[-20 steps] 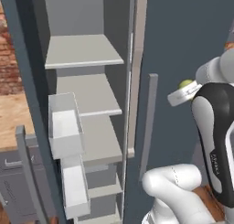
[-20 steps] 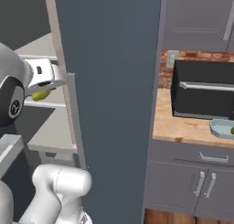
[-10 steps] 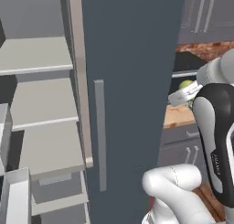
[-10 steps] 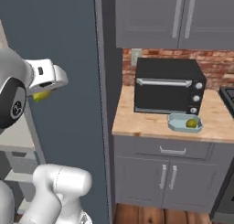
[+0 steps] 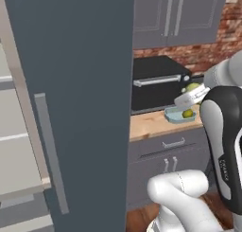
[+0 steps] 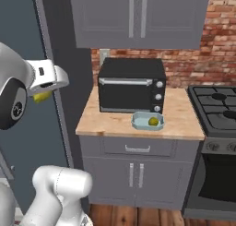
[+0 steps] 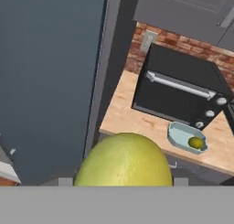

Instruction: Take the lemon and lemon out of the freezer and place them in the tupperware container on the counter. Then put the tupperware containing the vegetables back in the freezer.

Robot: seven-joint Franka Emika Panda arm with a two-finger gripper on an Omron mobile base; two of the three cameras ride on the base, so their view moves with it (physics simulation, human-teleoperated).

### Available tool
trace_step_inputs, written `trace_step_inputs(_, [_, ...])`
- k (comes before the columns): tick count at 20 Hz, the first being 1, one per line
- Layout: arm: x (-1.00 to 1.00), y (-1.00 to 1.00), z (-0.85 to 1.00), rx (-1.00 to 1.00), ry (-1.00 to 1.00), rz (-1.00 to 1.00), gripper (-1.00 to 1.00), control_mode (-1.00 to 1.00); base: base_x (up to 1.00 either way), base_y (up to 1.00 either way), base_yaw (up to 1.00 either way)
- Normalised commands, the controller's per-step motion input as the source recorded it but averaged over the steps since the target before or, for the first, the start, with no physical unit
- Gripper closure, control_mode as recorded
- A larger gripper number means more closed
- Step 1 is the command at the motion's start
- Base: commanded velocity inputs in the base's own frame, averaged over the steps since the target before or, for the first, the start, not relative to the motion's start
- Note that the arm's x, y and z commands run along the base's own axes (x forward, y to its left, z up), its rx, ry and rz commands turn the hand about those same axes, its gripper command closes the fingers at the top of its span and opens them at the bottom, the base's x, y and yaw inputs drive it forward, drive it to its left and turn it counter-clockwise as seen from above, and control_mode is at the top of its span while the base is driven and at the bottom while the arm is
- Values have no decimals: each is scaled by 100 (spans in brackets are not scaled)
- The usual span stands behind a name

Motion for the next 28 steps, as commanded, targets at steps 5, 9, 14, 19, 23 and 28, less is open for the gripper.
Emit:
trace_step_inputs(5, [0,0,0,0,0,0,100,100,53,-47,-1])
trace_step_inputs(9, [0,0,0,0,0,0,100,100,56,-52,0])
trace_step_inputs(14, [0,0,0,0,0,0,100,100,45,-61,0])
trace_step_inputs(19, [0,0,0,0,0,0,100,100,48,-45,0])
trace_step_inputs(23, [0,0,0,0,0,0,100,100,44,-31,0])
trace_step_inputs(28, [0,0,0,0,0,0,100,100,24,-35,0])
